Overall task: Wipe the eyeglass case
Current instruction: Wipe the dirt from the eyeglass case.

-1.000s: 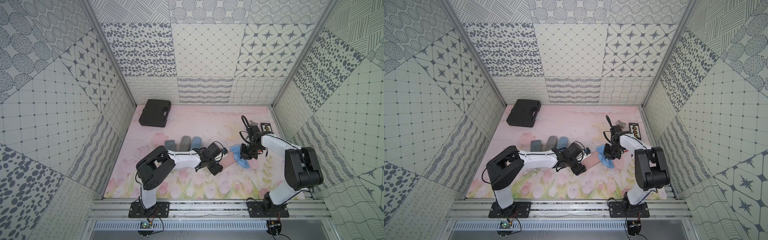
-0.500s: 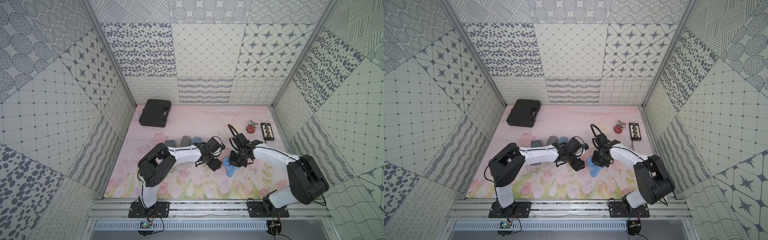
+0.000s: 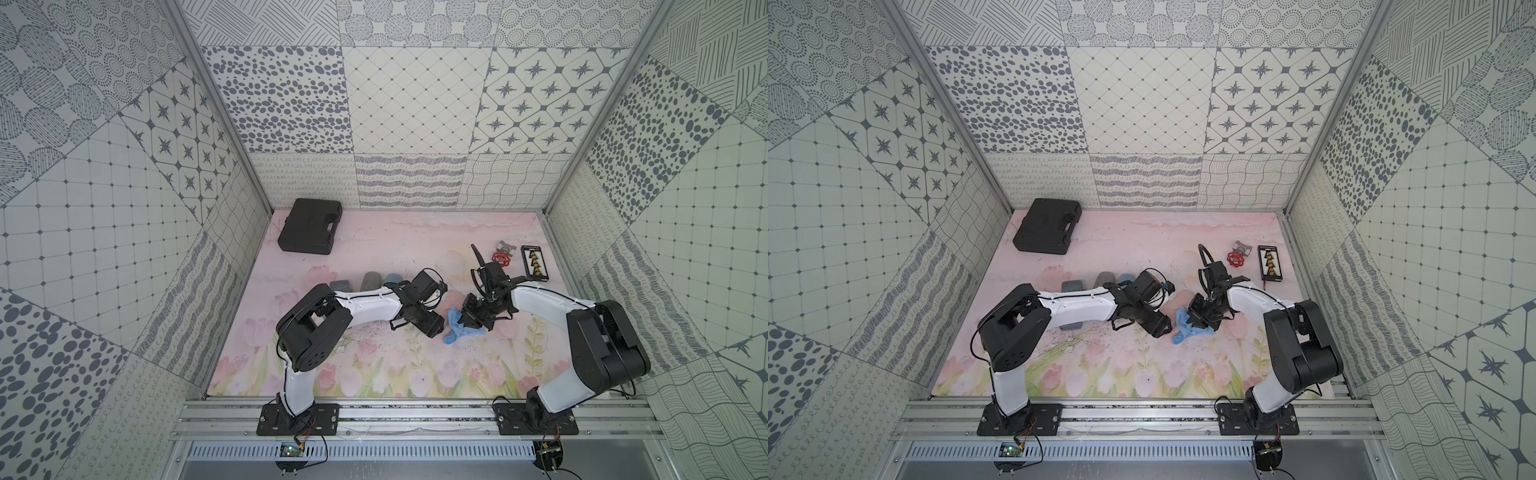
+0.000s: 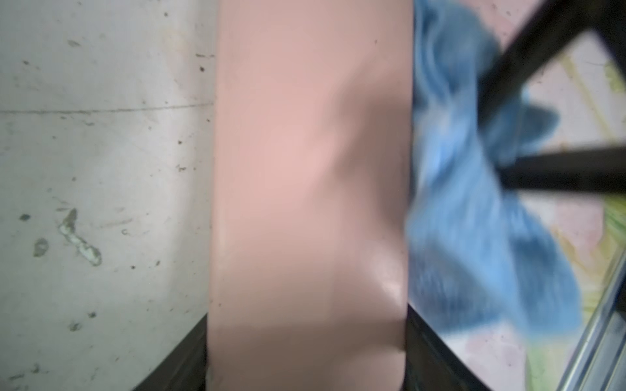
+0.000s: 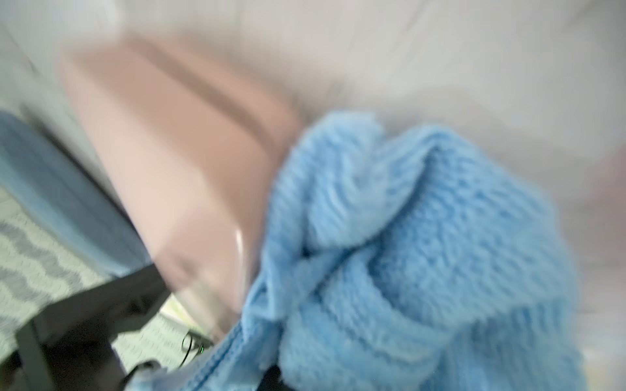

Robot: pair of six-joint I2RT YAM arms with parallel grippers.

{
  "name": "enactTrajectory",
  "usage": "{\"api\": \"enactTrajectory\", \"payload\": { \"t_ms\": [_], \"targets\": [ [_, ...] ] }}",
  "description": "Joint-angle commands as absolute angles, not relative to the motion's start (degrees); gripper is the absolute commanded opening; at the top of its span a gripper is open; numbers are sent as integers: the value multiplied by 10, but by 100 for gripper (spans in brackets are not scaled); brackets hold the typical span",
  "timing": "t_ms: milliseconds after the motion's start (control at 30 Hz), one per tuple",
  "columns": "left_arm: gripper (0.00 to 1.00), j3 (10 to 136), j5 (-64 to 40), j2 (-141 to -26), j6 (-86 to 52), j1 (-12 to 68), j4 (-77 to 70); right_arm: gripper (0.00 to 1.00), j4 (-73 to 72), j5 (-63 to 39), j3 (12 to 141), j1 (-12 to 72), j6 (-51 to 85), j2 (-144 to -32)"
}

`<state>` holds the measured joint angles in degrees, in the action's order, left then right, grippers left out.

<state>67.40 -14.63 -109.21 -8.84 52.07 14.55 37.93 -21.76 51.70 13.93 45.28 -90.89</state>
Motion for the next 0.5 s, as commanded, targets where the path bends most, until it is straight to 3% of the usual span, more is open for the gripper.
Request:
{"api": "enactTrajectory", "payload": {
  "t_ms": [0,200,333,467],
  "targets": [
    [9,668,-248,-1098,-91,520,193,0,417,-96,586,120,342,-918],
    [13,674,-203,-1098,-125,520,201,0,522,-14,645,181,320,-877],
    [16,680,-201,-1099,-159,520,199,0,502,-118,624,252,397,-873],
    [18,678,-210,-1104,-198,519,185,0,359,-242,557,280,495,-891]
  ]
}}
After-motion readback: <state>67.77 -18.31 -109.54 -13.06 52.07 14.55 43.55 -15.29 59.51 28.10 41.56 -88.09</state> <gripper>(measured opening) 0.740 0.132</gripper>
